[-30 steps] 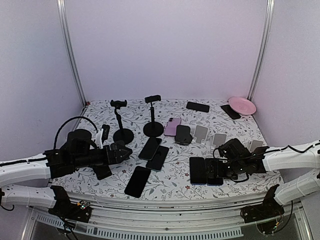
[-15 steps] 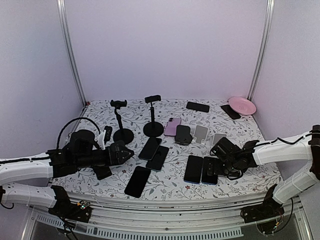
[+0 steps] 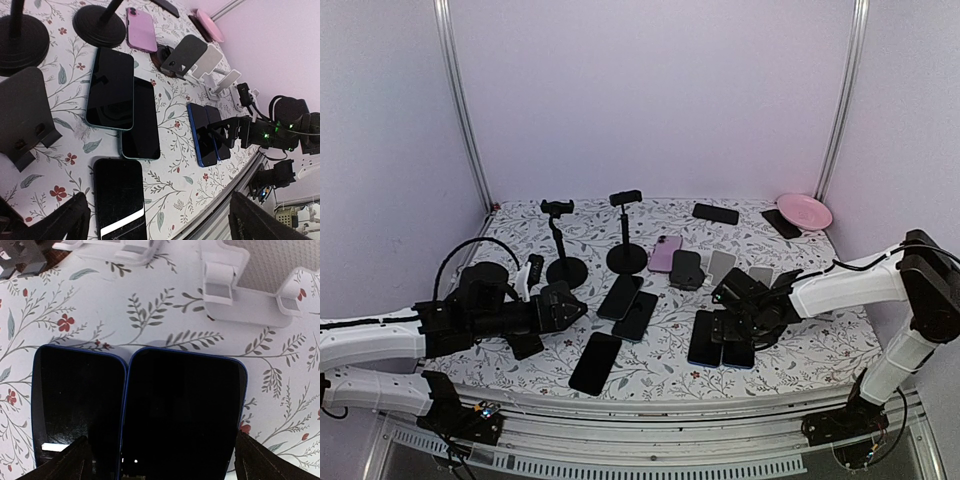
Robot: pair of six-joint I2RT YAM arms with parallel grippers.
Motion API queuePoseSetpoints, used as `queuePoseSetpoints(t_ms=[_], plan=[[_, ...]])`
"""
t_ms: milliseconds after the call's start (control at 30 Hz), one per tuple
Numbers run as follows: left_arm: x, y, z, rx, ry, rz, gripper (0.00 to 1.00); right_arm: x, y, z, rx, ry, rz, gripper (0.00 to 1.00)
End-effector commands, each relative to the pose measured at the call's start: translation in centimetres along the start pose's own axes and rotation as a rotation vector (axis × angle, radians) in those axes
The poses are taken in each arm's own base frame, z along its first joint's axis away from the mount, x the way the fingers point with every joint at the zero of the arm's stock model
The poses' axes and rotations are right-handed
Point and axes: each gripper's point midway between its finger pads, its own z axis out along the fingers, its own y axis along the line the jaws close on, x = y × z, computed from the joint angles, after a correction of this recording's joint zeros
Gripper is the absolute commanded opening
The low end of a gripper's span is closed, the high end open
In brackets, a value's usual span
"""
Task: Place the phone on the phone stand
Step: Move the phone to the center of the board, then pick up the phone at the center of the board.
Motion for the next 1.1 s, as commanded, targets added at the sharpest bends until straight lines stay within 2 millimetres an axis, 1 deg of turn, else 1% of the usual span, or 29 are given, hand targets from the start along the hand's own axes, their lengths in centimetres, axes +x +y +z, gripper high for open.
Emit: queuePoseSetpoints(t_ms=[0,100,167,300,400,500,600,667,733,900,933,1000,1067], plan=[[0.3,-0.4,0.2,0.016,0.007,0.007,0.97,2.5,0.4,1.4,0.056,0.061,-0.081,0.99],[0.2,-0.4,0.3,0.018,0.007,0.007,0.97,3.1,1.1,1.8,0.039,0.077,-0.086,0.99],[0.2,-0.5,0.2,0.018,0.007,0.008,0.97,3.1,0.9,1.8,0.035,0.072,-0.088,0.99],[0.2,-0.5,0.2,0.014,0.008,0.011,0.97,2.7,-1.0,1.0,0.066,0.044,-0.060,0.99],[0.2,-0.5,0.2,0.013,0.008,0.011,0.97,2.7,-3.1,0.5,0.075,0.038,-0.020,0.99],[0.1,-0.5,0.3,0.012,0.008,0.011,0.97,2.8,-4.3,0.2,0.068,0.035,0.005,0.99],[0.2,-0.5,0.5,0.014,0.014,0.010,0.97,2.9,-4.9,0.2,0.065,0.038,0.014,0.99],[0.1,-0.6,0.6,0.017,0.013,0.009,0.97,2.9,-4.9,0.3,0.067,0.043,0.004,0.99],[0.1,-0.6,0.6,0.015,0.012,0.009,0.97,2.7,-4.3,0.5,0.060,0.048,-0.010,0.99],[0.0,-0.8,0.8,0.015,0.015,0.013,0.97,1.8,-2.0,1.4,0.030,0.066,-0.121,0.99],[-0.1,-0.8,0.9,0.014,0.014,0.012,0.97,1.4,-1.5,1.5,0.025,0.063,-0.141,0.99],[-0.2,-1.0,0.8,0.019,0.013,0.013,0.97,1.1,-1.2,1.9,0.029,0.070,-0.169,0.99],[-0.2,-1.0,0.7,0.018,0.013,0.013,0.97,0.9,-1.5,2.2,0.031,0.078,-0.169,0.99]])
